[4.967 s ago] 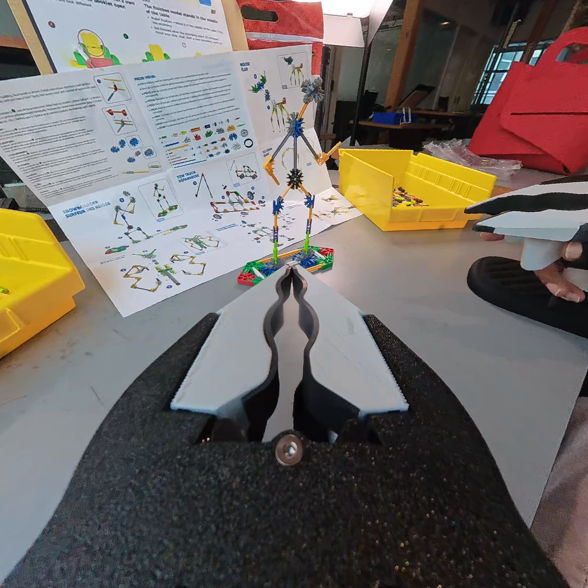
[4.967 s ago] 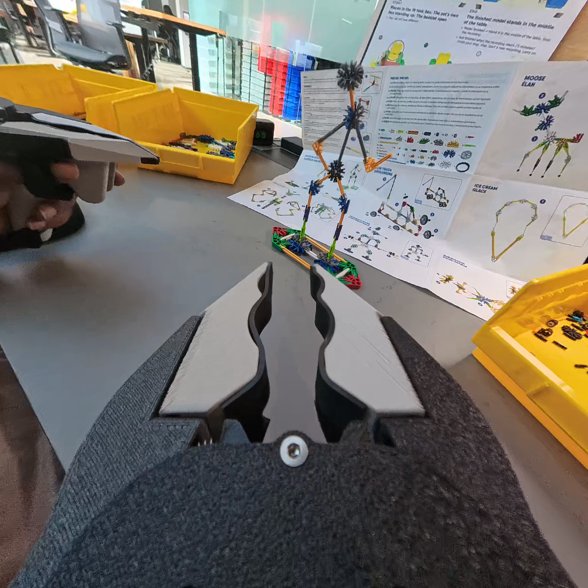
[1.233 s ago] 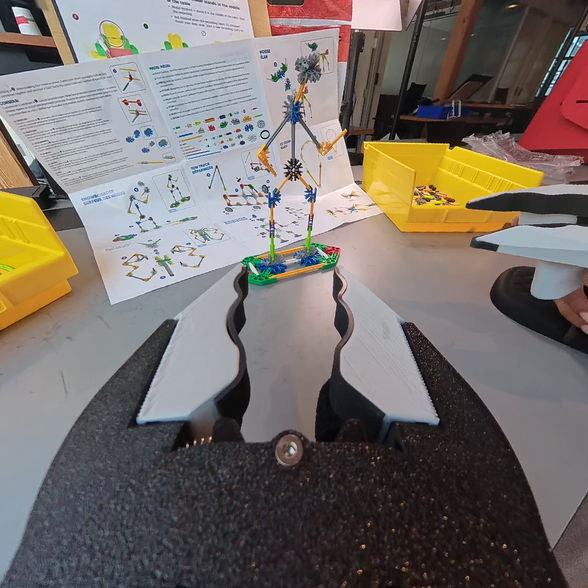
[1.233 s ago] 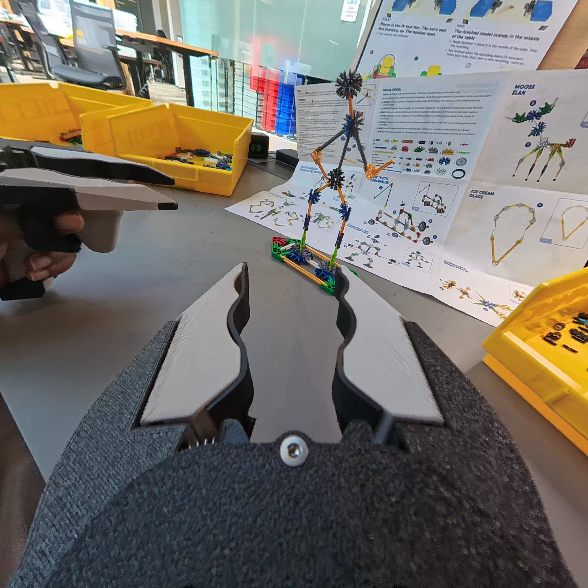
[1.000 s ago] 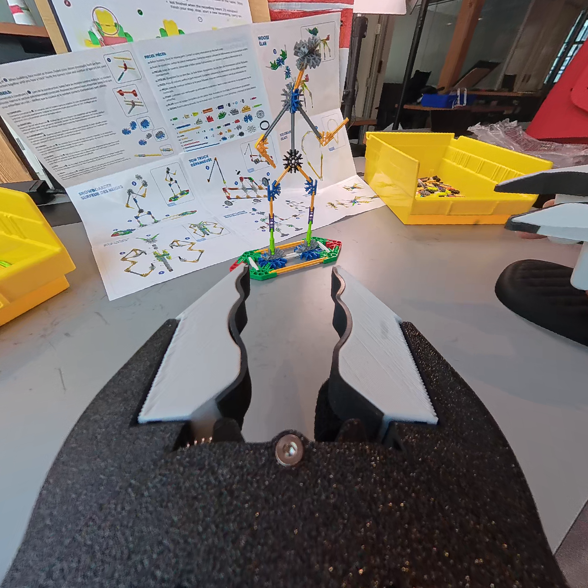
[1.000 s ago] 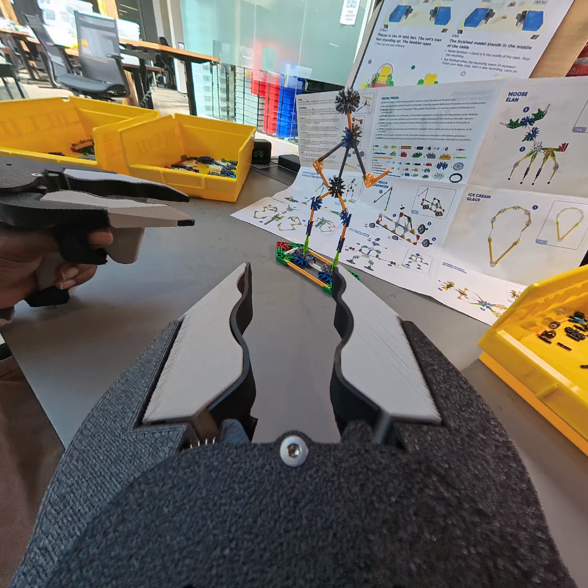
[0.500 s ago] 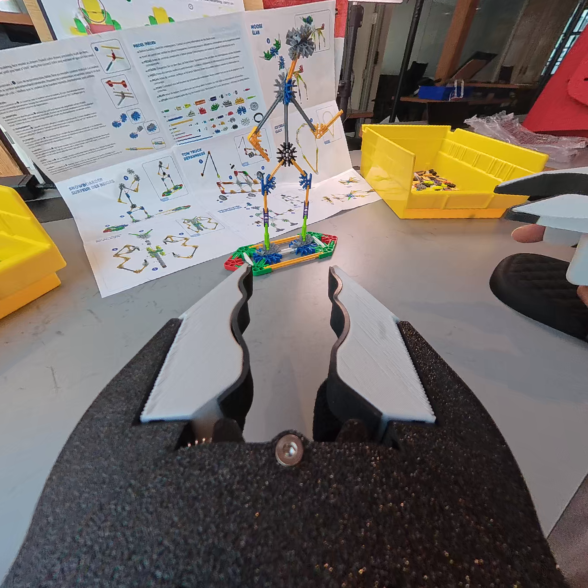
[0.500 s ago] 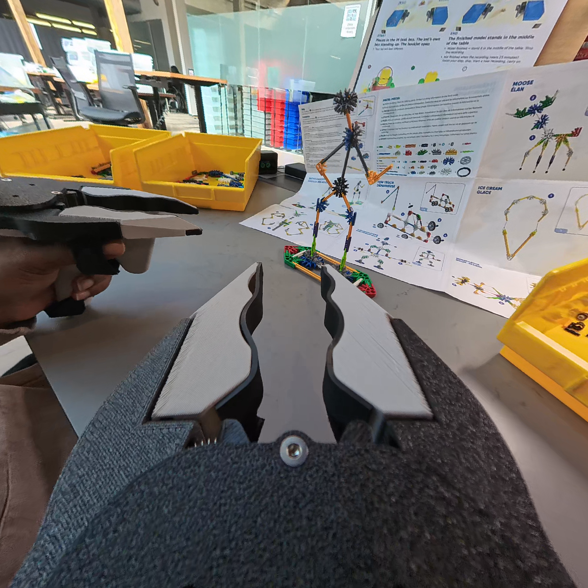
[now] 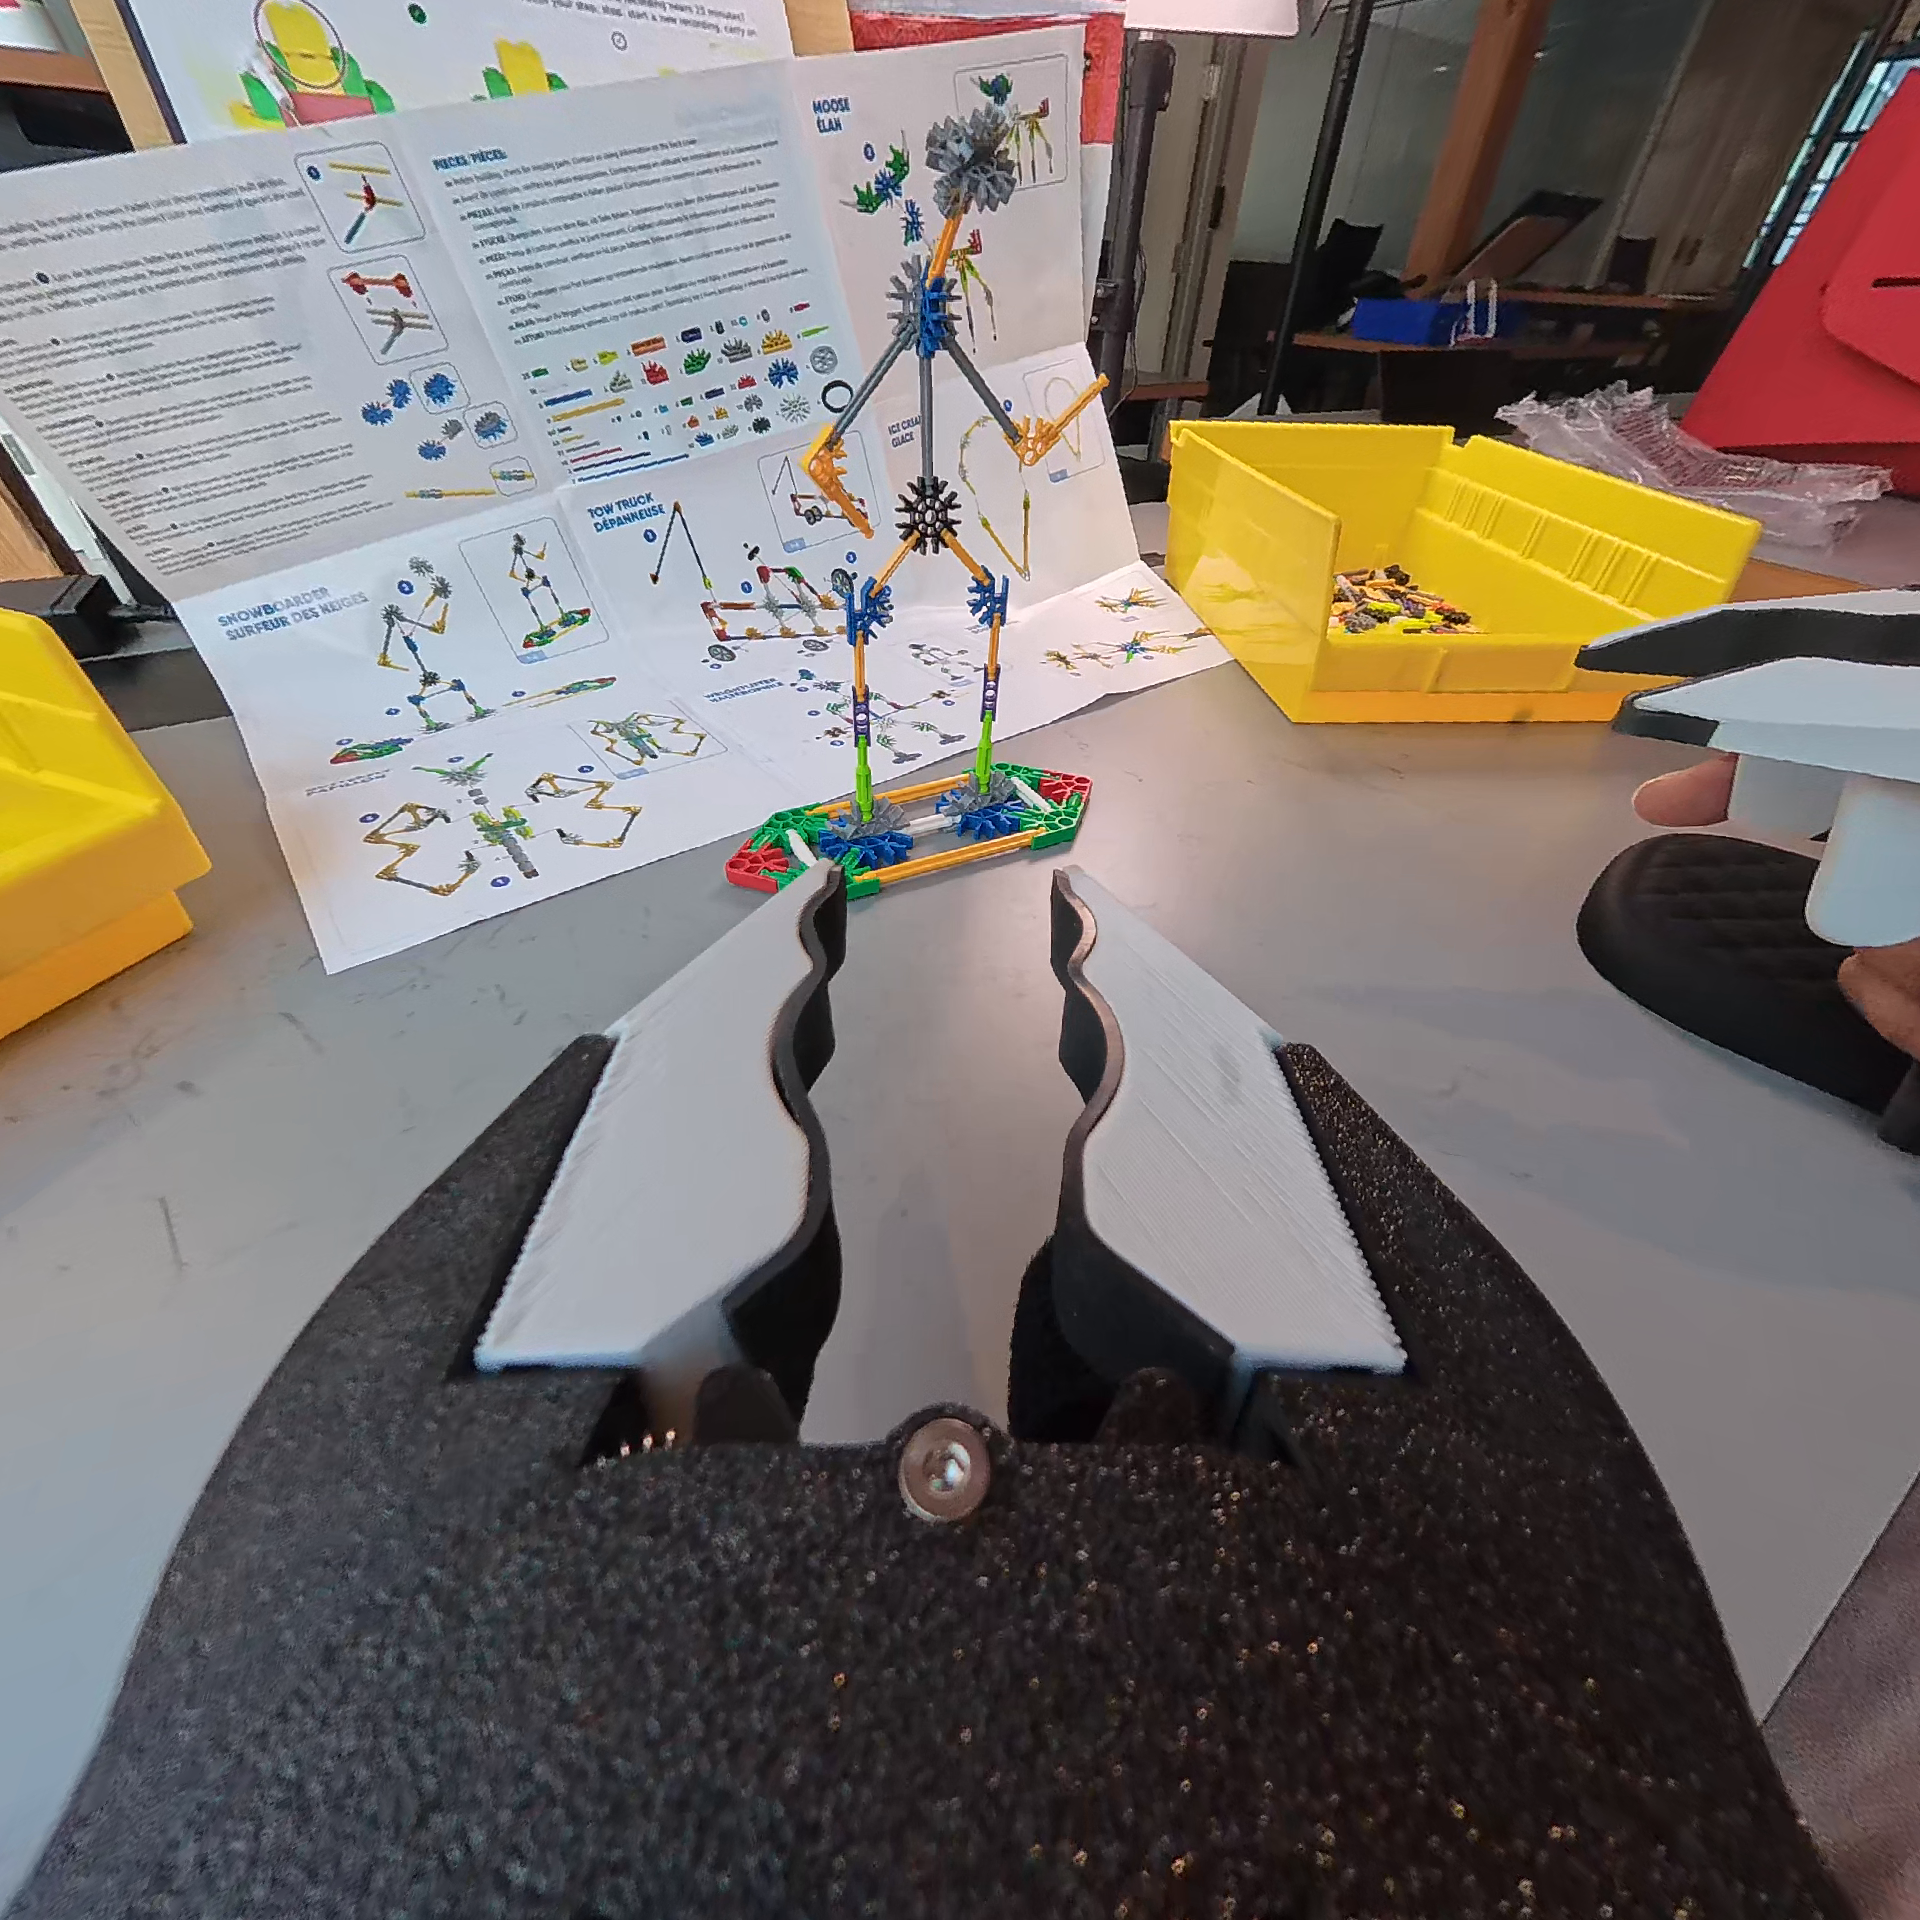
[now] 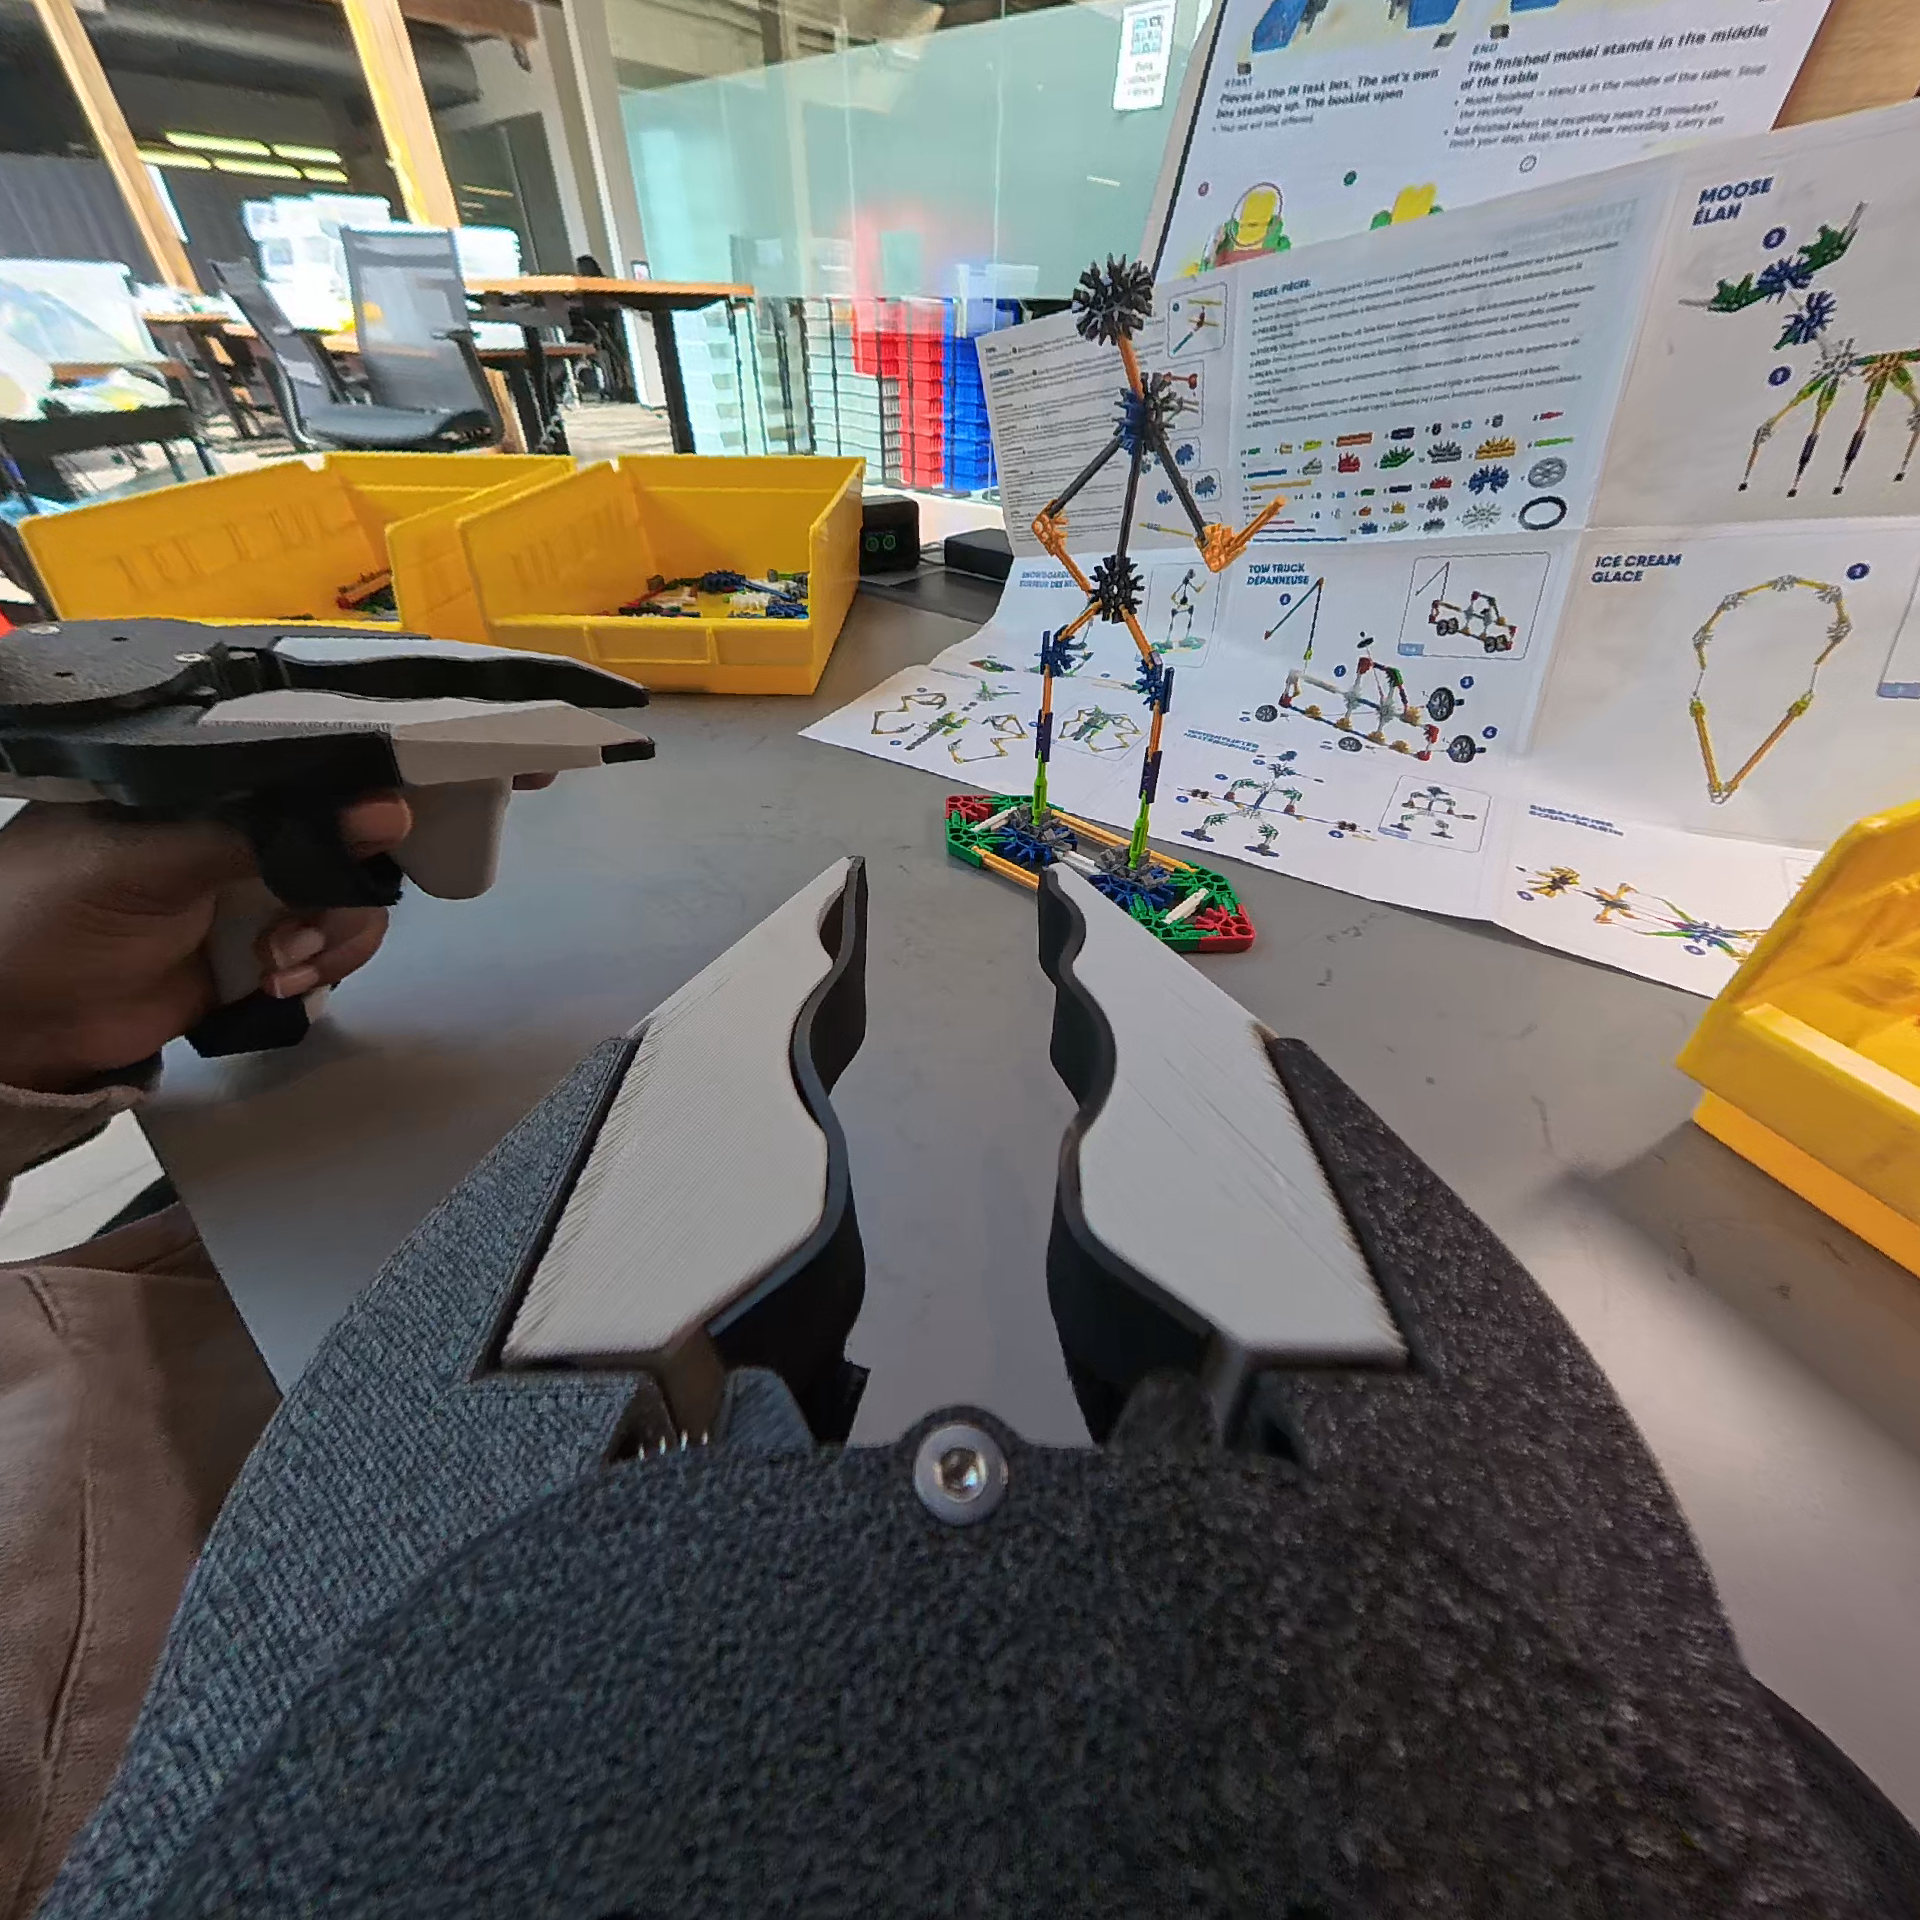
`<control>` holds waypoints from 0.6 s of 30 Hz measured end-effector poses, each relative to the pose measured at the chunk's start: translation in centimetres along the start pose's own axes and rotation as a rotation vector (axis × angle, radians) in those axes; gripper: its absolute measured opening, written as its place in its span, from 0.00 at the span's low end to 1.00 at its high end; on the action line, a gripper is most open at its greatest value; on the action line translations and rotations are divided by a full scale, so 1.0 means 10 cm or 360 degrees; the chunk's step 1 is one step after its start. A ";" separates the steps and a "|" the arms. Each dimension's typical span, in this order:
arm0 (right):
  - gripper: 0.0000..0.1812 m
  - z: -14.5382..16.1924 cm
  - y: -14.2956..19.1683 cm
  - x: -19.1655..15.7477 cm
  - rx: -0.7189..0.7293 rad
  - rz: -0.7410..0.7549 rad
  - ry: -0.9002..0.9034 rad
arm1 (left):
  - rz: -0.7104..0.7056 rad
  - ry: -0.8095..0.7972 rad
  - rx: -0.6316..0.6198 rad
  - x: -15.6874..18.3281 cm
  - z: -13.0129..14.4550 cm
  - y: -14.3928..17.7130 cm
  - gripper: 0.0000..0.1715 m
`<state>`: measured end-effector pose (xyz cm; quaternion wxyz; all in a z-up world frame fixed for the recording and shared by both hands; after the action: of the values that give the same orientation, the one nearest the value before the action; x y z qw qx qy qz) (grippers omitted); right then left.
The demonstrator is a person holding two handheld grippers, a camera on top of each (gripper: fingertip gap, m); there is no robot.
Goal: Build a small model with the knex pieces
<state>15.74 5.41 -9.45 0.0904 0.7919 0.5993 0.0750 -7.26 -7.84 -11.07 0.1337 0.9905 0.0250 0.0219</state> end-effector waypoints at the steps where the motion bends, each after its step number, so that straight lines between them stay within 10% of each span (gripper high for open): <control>1: 0.17 0.00 -0.01 0.01 -0.0002 -0.0002 -0.0006 | 0.0001 0.0003 -0.0001 -0.01 0.00 -0.01 0.22; 12: 0.16 -0.21 -0.06 0.05 -0.0017 -0.0099 0.0080 | -0.0016 -0.0088 0.0014 0.02 -0.07 0.04 0.21; 18: 0.15 -0.89 -0.21 0.44 -0.0012 -0.0112 0.0356 | -0.0057 -0.0344 0.0114 -0.16 -0.70 0.20 0.20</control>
<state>12.93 10.67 -1.21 0.0286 0.7567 0.6328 0.1618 -9.09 -8.01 -3.83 0.1006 0.9906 0.0289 -0.0883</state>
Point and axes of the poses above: each gripper's, where its closed fingertips meet, y back along the fingers, z out of its underside, x = y × z across the jaws, the point moved 10 cm from there along y, back along the fingers, and after that the axes turned 8 degrees about -x, right-handed, at the moved point
